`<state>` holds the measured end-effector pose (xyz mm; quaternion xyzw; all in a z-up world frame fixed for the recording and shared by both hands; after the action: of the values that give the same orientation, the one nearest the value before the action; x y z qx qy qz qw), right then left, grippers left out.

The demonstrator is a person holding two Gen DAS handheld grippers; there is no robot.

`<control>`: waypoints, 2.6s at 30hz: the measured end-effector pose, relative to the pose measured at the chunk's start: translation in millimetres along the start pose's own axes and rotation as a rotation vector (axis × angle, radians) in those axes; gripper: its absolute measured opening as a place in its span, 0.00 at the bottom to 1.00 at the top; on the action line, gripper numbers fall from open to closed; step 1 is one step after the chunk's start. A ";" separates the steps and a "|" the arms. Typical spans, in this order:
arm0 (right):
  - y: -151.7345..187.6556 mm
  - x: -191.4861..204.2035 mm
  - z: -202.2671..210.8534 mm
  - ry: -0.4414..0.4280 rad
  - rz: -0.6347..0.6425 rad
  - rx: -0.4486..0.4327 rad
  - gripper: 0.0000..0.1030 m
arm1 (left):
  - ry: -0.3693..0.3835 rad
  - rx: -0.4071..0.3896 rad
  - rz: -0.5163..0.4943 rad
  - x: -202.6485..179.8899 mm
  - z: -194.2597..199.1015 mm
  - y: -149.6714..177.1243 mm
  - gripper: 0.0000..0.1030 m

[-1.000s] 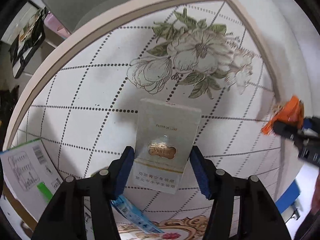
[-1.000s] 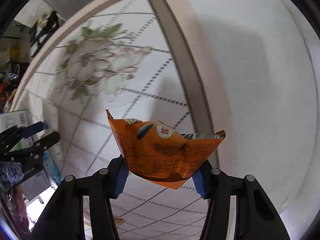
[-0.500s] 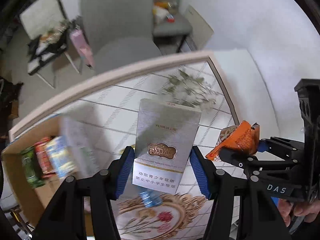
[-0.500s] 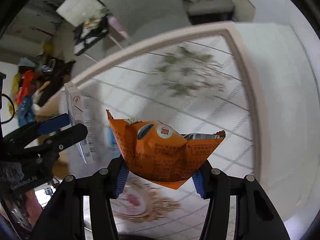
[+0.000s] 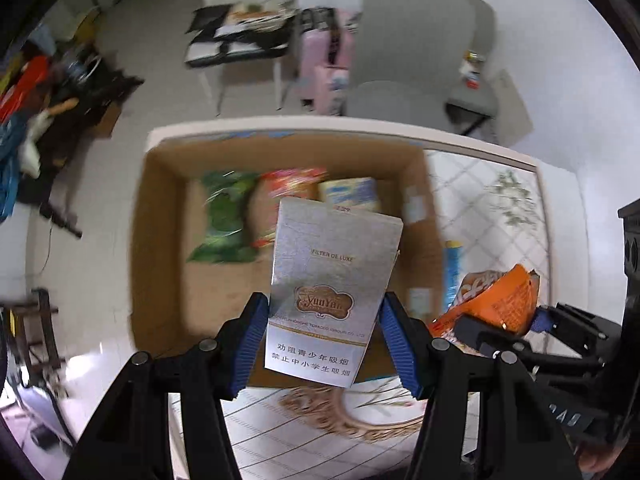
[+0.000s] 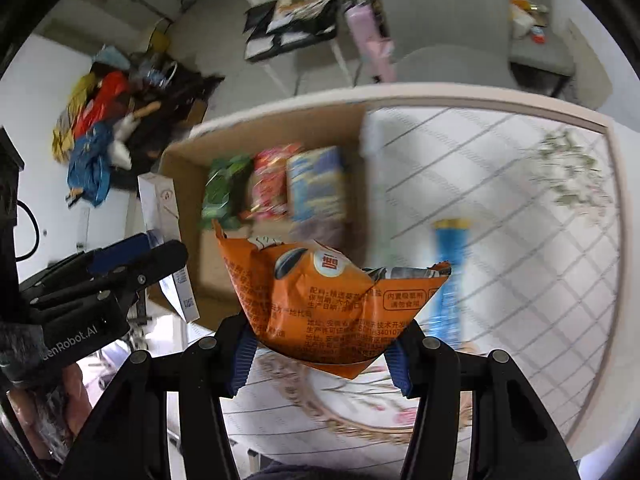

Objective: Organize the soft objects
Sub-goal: 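Carry both items into the box and open both tools, then grasp the blue stick pack from the table with the right tool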

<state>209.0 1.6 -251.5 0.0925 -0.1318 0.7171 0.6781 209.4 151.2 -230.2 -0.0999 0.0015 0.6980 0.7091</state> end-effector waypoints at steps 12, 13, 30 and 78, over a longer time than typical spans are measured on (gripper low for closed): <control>-2.7 81.7 -91.8 0.065 0.067 0.097 0.55 | 0.034 0.127 0.109 90.7 -66.2 6.5 0.53; -2.9 81.9 -99.1 0.075 0.067 0.104 0.55 | 0.036 0.137 0.113 92.8 -72.3 5.7 0.53; -12.3 62.4 -160.6 0.093 0.022 0.177 0.59 | 0.032 0.209 0.111 108.5 -119.7 2.2 0.54; 37.6 -155.7 -77.6 0.309 -0.400 0.038 0.87 | -0.075 -0.011 0.080 31.7 -48.4 42.4 0.92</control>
<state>184.9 -123.3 -376.0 0.0185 0.0078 0.5765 0.8169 174.9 175.8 -288.1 -0.0773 -0.0247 0.7290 0.6797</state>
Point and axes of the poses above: each gripper's, at about its wrist camera, not at the fingertips, and z roughly against the way its jaws point, x to its left, y to its underside, the point moved 4 cm from there along -z, roughly the way its jaws point, and after that the axes turned 1 degree about y, right-handed, at the moved point
